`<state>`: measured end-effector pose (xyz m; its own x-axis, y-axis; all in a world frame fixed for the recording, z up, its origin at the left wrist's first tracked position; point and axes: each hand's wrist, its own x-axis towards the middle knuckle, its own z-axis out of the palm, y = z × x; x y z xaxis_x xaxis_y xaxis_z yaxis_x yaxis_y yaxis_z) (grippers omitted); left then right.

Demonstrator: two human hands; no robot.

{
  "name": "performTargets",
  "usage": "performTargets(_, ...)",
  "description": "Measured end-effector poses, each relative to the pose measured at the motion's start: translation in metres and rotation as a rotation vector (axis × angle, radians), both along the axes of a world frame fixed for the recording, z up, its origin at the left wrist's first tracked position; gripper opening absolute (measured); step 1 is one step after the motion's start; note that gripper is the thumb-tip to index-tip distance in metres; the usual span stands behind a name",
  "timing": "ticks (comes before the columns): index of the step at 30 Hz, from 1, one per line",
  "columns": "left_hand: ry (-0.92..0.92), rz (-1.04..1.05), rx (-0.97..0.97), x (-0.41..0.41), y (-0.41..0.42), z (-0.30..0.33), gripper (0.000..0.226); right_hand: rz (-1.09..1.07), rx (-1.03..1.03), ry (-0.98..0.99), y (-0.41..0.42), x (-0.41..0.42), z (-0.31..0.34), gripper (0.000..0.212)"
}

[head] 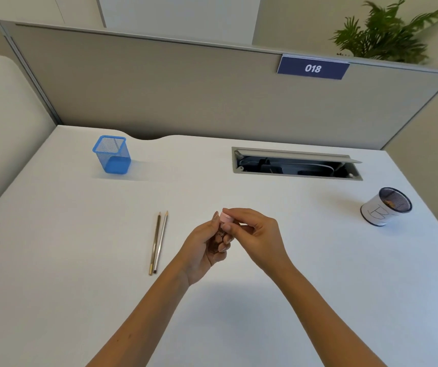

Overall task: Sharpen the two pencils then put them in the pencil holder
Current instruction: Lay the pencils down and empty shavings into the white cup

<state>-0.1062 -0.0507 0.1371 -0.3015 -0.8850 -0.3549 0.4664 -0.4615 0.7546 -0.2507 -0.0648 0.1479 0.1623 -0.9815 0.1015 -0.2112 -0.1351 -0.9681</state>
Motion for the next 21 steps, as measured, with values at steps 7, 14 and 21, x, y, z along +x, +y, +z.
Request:
performTargets(7,-0.1,-0.032,-0.03,-0.067,0.003,0.007,0.041,-0.054,-0.012,-0.004,0.006,-0.063,0.006,0.026)
performTargets(14,-0.119,-0.034,-0.038,-0.133,0.004,0.02,0.042,-0.058,0.008,-0.042,0.01,-0.126,0.017,0.025)
performTargets(21,-0.069,0.061,-0.052,-0.184,-0.008,0.03,0.034,-0.045,0.206,-0.256,0.01,-0.16,0.019,0.03)
